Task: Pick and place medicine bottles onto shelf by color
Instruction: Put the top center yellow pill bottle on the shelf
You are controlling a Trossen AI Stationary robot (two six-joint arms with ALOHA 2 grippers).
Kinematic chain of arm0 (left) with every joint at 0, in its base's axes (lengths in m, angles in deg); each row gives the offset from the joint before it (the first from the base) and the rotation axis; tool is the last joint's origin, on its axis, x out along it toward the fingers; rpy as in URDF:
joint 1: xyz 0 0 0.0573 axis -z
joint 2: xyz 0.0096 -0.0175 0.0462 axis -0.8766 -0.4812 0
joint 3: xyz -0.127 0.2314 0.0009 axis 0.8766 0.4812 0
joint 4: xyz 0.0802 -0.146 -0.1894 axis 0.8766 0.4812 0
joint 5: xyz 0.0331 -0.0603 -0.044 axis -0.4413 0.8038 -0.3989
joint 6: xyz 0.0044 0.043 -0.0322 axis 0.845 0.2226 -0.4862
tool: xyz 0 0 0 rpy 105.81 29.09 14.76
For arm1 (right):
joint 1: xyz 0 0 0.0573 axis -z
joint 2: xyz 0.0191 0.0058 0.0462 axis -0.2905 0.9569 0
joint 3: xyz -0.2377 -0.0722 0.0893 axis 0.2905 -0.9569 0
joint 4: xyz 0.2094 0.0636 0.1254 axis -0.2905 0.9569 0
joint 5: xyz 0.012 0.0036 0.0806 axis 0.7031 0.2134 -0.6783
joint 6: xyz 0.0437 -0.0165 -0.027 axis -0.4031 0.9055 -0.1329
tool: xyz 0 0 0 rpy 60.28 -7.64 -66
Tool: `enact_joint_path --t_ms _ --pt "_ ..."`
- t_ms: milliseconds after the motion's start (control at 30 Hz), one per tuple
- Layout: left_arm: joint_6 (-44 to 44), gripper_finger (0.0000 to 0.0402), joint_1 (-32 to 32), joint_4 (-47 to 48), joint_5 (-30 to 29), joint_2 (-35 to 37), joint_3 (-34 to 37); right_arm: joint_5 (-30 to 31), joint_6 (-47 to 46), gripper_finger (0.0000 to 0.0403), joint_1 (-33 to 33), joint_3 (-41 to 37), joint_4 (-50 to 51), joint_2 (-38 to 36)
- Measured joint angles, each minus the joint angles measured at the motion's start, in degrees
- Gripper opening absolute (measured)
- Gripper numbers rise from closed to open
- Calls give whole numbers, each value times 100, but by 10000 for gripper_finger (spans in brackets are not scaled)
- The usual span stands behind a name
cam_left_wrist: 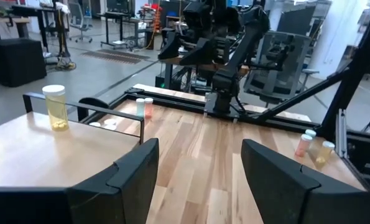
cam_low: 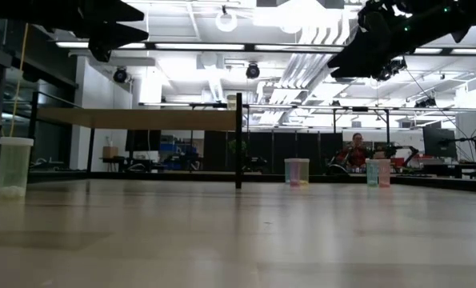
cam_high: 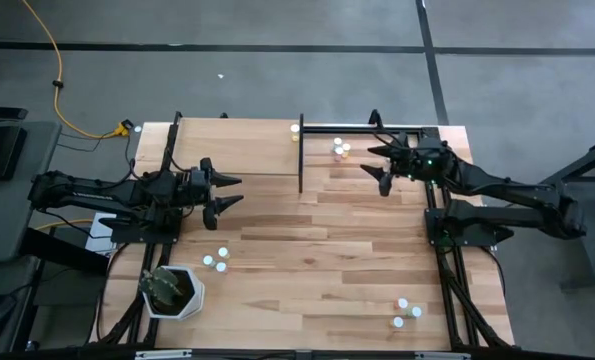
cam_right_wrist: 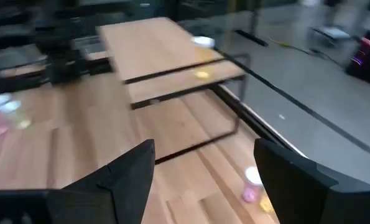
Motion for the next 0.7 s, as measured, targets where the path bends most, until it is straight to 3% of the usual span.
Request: enact_joint_path --t_ms 133,200,467,567,700 --pt "-87 220 0 -1 -137 -2 0 1051 -136 264 115 249 609 644" --pt "-86 220 0 0 -162 -2 0 1127 -16 261 289 471 799 1167" --pt "-88 220 0 -2 -168 -2 0 467 -681 259 1210 1977 1682 3486" --pt "-97 220 0 -2 -178 -2 0 21 -1011 259 1448 2376 1661 4080" --pt "-95 220 0 -2 -178 -2 0 -116 -1349 259 1661 2747 1647 4628"
